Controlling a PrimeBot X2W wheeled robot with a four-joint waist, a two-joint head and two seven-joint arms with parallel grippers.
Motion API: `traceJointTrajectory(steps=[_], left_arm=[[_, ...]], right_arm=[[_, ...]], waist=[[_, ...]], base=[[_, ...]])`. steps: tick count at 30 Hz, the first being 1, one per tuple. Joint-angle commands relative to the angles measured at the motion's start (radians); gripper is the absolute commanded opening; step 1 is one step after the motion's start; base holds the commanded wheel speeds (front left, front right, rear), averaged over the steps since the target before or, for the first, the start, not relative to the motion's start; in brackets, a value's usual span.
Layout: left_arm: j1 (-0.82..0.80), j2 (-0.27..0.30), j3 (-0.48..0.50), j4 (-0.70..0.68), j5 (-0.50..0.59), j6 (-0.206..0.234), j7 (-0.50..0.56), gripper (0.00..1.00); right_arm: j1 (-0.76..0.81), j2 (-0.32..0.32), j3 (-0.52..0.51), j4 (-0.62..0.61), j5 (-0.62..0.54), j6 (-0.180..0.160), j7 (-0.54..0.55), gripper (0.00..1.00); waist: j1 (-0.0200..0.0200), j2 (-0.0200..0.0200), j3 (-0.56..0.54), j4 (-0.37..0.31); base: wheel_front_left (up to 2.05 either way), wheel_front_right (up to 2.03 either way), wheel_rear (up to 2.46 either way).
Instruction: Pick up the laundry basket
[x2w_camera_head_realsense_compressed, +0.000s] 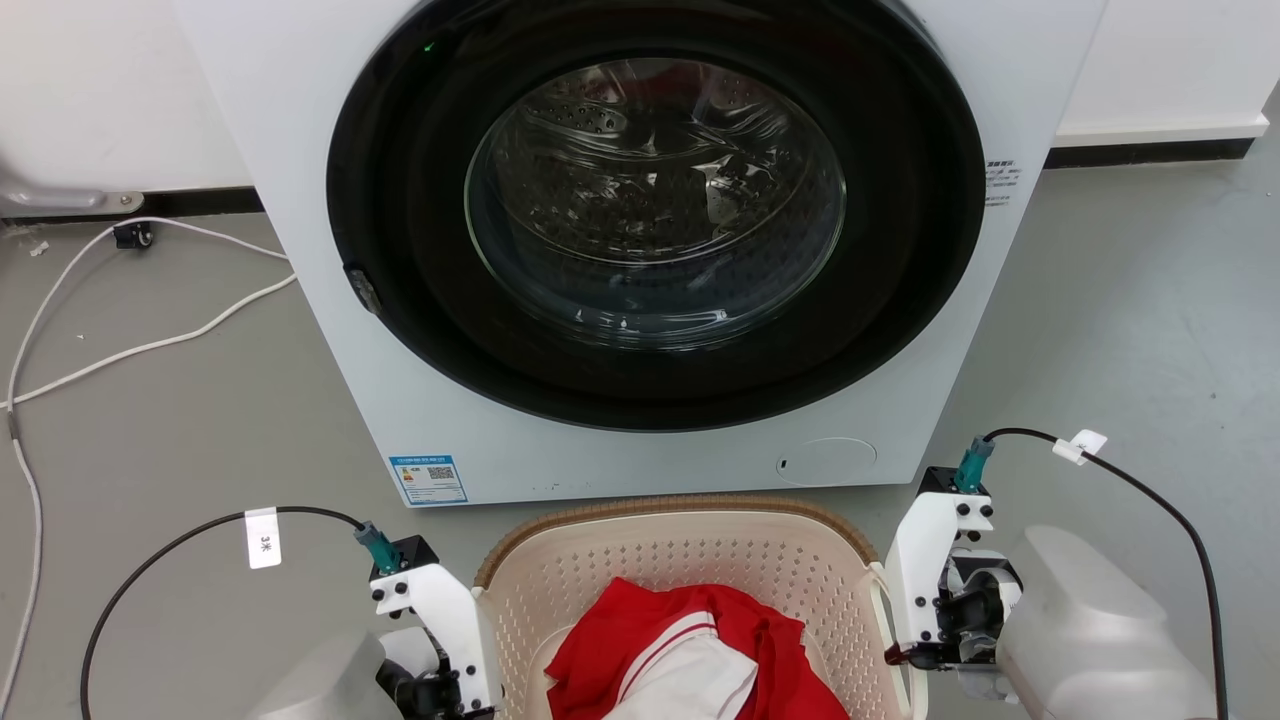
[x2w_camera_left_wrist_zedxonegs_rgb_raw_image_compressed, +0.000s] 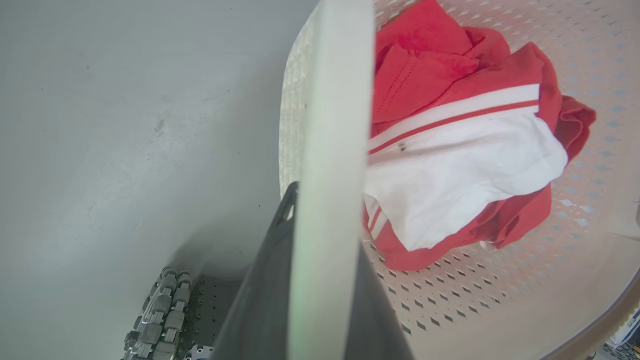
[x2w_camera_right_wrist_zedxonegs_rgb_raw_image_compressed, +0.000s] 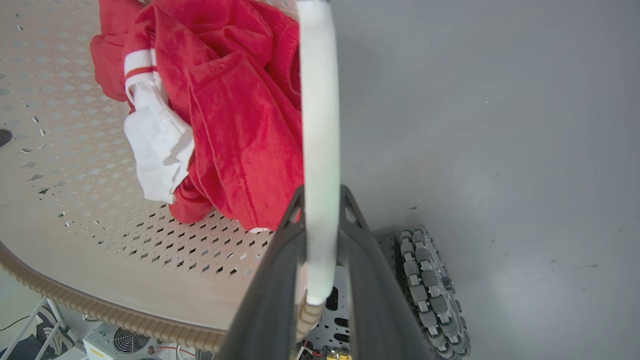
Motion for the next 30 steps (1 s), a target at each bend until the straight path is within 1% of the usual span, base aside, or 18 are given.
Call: traceJointTrajectory(steps=[1, 30], left_arm=[[0.007, -0.011, 0.001, -0.009, -0.011, -0.006, -0.006, 0.0], [0.013, -0.006, -0.012, -0.008, -0.03, -0.006, -0.013, 0.0]], right_arm=[[0.01, 0.011, 0.002, 0.0, 0.008, 0.001, -0.003, 0.0], [0.021, 0.011, 0.007, 0.0, 0.023, 0.001, -0.005, 0.0]], waist=[[0.0, 0.0, -0.001, 0.0], [0.0, 0.0, -0.006, 0.0]], base=[[0.0, 0.0, 0.0], [0.0, 0.0, 0.0]])
